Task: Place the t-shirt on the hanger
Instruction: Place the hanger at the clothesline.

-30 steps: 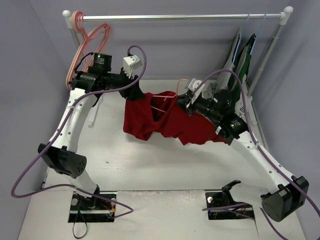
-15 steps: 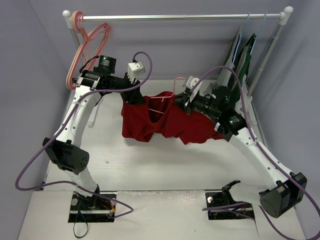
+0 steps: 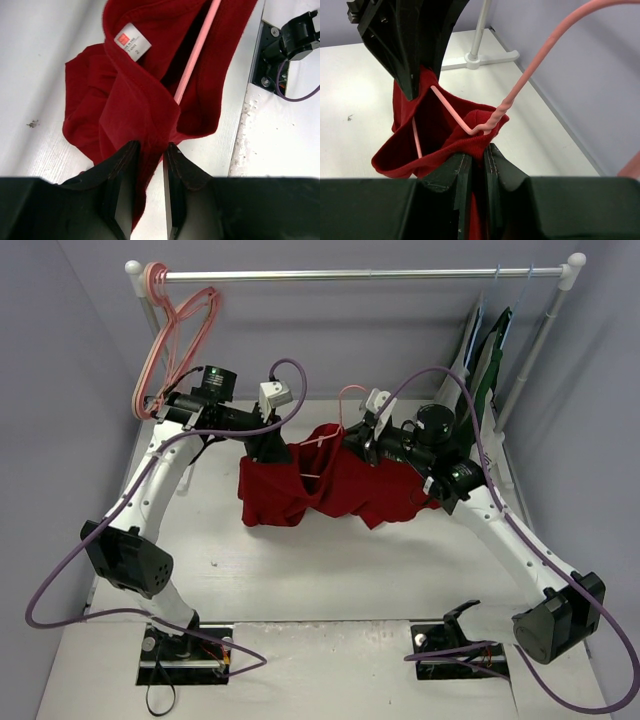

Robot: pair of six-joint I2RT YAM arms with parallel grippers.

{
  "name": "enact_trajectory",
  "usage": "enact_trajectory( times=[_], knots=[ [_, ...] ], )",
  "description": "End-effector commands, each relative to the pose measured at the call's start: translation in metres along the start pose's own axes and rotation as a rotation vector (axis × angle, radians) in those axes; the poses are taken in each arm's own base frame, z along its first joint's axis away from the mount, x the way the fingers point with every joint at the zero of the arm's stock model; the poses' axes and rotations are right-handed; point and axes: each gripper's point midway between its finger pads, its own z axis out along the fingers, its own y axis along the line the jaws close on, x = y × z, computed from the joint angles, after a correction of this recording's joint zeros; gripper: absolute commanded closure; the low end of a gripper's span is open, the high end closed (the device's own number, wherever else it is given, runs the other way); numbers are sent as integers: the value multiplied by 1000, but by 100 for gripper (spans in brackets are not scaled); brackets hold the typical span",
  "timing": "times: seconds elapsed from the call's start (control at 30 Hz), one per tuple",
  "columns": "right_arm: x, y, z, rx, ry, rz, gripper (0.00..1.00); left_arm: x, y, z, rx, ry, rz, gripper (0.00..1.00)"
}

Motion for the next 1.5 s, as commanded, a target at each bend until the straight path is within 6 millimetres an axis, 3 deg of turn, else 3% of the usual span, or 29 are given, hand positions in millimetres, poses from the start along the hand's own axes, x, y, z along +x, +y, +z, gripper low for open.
enact_trajectory(
  times=[0.0, 0.13, 0.23, 0.4, 0.57, 0.63, 0.73, 0.8, 1.03, 1.07, 1.13, 1.17, 1.23, 1.27, 1.33, 1.47],
  knots=[
    [-64, -10, -4, 17, -166, -105, 100, -23, -30, -14, 33, -77, 123, 75],
    [-63, -12, -7, 30, -145, -112, 100, -23, -29, -18, -4, -76, 137, 100],
    [-57, -16, -10, 63, -110, -107, 100, -29, -26, -23, -56, -94, 153, 100],
    [-36, -31, -20, 172, -28, -88, 80, -47, -23, -36, -154, -161, 210, 100],
    [-12, -63, -48, 364, 69, -68, 52, -67, -28, -57, -266, -250, 298, 100],
    [-2, -70, -58, 407, 101, -63, 48, -66, -28, -59, -288, -267, 296, 100],
    [-15, -76, -73, 453, 85, -70, 38, -73, -28, -68, -354, -309, 313, 100],
    [-34, -78, -80, 477, 49, -84, 35, -87, -27, -81, -424, -355, 336, 100],
    [-107, -91, -117, 631, -121, -140, 29, -171, -51, -145, -597, -571, 457, 100],
    [-115, -91, -122, 645, -148, -144, 29, -194, -66, -164, -618, -636, 507, 100],
    [-135, -91, -135, 684, -215, -170, 28, -216, -81, -187, -660, -705, 550, 100],
    [-141, -91, -138, 689, -232, -177, 28, -236, -100, -207, -678, -765, 597, 100],
    [-150, -93, -145, 719, -256, -186, 28, -251, -113, -223, -702, -817, 628, 100],
    [-157, -94, -149, 735, -277, -183, 28, -261, -132, -238, -706, -864, 666, 100],
    [-163, -97, -158, 781, -311, -163, 28, -264, -139, -239, -690, -871, 684, 100],
    [-157, -99, -160, 805, -328, -162, 28, -245, -143, -210, -546, -827, 627, 100]
  ],
)
